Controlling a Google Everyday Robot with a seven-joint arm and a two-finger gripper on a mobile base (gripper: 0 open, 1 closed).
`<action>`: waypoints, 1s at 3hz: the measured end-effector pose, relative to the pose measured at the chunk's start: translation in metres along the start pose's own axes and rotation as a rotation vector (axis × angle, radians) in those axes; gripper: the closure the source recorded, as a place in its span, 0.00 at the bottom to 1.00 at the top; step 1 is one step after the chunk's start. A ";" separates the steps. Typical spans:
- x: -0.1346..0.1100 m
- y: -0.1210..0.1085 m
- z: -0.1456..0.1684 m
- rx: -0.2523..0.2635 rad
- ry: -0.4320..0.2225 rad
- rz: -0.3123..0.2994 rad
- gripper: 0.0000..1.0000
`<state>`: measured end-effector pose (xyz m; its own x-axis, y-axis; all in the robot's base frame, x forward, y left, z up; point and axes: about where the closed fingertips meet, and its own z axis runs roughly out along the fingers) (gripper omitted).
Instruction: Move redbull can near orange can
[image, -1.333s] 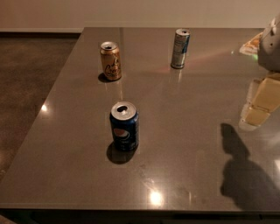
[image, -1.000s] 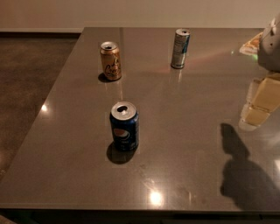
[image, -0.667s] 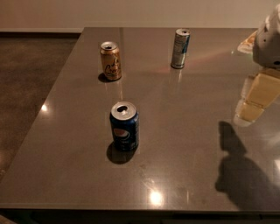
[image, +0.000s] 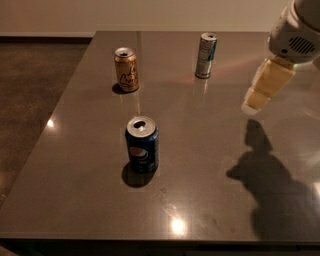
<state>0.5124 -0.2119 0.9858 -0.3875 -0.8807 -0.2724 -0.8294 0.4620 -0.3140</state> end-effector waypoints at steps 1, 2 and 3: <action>-0.003 -0.037 0.017 0.070 -0.030 0.110 0.00; 0.000 -0.074 0.035 0.119 -0.076 0.236 0.00; -0.006 -0.108 0.055 0.147 -0.123 0.352 0.00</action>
Offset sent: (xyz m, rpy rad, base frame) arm 0.1231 -0.0569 -0.0165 0.2036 -0.1771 -0.3708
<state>0.6267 -0.2509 0.9710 -0.5796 -0.6506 -0.4907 -0.5846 0.7514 -0.3059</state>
